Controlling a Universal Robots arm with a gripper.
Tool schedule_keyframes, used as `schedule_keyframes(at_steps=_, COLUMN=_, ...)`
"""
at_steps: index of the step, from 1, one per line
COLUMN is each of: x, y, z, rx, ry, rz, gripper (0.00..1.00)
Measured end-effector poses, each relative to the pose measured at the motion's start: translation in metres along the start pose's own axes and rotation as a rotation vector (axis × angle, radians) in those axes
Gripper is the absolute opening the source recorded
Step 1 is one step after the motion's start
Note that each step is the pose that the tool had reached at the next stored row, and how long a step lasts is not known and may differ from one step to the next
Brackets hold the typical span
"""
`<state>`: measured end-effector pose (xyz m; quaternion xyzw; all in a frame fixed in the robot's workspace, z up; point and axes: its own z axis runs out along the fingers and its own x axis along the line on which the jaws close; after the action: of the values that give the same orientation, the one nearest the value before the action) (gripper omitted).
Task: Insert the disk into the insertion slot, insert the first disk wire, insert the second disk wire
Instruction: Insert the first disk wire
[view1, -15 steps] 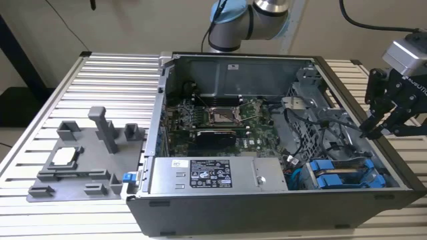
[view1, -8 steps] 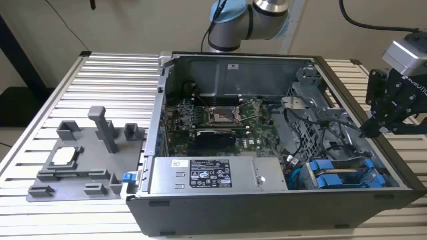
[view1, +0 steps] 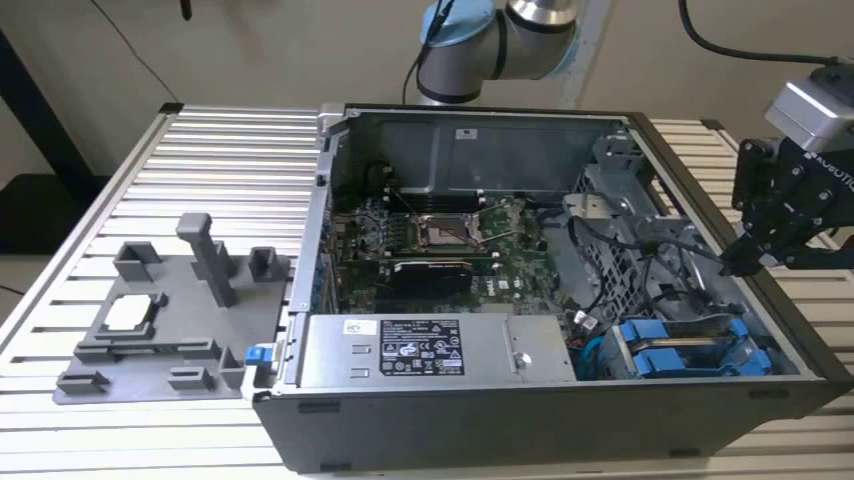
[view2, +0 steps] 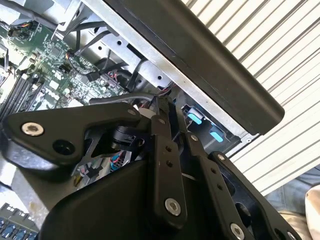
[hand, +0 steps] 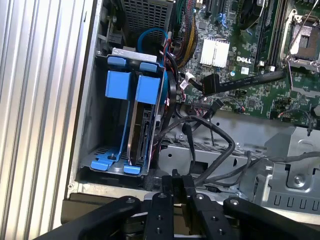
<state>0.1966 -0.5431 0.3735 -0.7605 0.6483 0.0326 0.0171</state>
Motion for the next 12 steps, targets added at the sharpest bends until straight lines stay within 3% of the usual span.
schedule_keyframes(at_steps=4, x=0.0000, y=0.0011, z=0.0000, rx=0.0000, ry=-0.0001, rz=0.000, gripper=0.19)
schedule_keyframes(at_steps=12, x=0.0026, y=0.0130, z=0.0005, rx=0.0078, ry=0.0012, rz=-0.001, gripper=0.19)
